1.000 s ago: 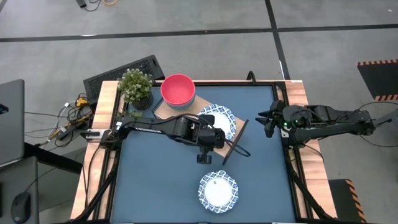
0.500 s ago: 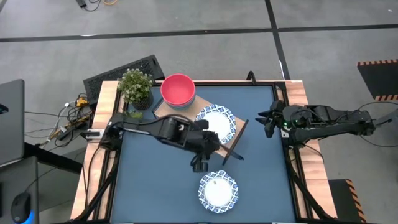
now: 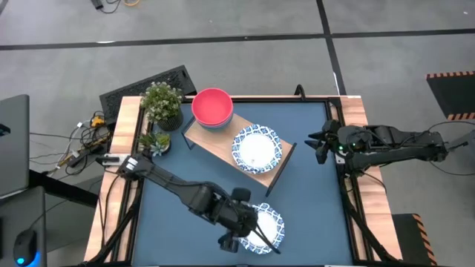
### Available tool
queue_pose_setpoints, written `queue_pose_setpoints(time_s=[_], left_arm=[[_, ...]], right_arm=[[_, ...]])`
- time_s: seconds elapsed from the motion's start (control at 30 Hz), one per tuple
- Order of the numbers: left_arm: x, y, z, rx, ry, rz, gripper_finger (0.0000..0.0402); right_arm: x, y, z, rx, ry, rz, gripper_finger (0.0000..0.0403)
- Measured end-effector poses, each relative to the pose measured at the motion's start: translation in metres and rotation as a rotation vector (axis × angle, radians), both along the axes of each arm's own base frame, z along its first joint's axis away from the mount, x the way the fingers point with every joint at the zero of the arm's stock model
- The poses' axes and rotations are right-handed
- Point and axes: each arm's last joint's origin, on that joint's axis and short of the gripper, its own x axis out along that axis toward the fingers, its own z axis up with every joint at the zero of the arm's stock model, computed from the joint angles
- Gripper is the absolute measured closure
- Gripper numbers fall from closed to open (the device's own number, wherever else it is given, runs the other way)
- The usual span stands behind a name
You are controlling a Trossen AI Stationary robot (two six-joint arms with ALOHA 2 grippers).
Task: Place and stack bowls onto a shelf
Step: Stack the white bowl on top of the white bowls on the shelf
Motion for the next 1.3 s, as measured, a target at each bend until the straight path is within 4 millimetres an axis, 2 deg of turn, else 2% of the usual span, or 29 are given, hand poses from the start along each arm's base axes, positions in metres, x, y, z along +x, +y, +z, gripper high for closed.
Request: queue_pose_setpoints(time_s=[0.2, 0.5, 0.73, 0.83, 0.97, 1.03, 1.3], left_arm=[[0.010, -0.013, -0.040, 0.031, 0.047, -0.080, 0.0283], [0.031, -0.028, -0.081, -0.021, 0.067, -0.156, 0.0283], [0.034, -0.039, -0.096, -0.058, 0.075, -0.193, 0.0278], [0.037, -0.042, -0.100, -0.082, 0.063, -0.175, 0.0268], [0.041, -0.047, -0.116, -0.141, 0.100, -0.188, 0.0248], [0.042, -0.050, -0.124, -0.133, 0.113, -0.187, 0.0238], [0.041, -0.051, -0.131, -0.070, 0.121, -0.144, 0.0213]], right_arm=[[0.000, 0.000, -0.001, 0.000, 0.008, 0.001, 0.0226], [-0.002, 0.000, -0.002, 0.003, 0.030, 0.007, 0.0226], [-0.002, 0.000, -0.002, 0.003, 0.029, 0.007, 0.0226], [-0.002, 0.000, -0.002, 0.003, 0.029, 0.007, 0.0226], [-0.002, 0.000, -0.003, -0.001, 0.035, 0.009, 0.0226], [-0.002, 0.000, -0.003, -0.003, 0.040, 0.011, 0.0226], [-0.003, 0.000, -0.004, -0.005, 0.058, 0.011, 0.0226]])
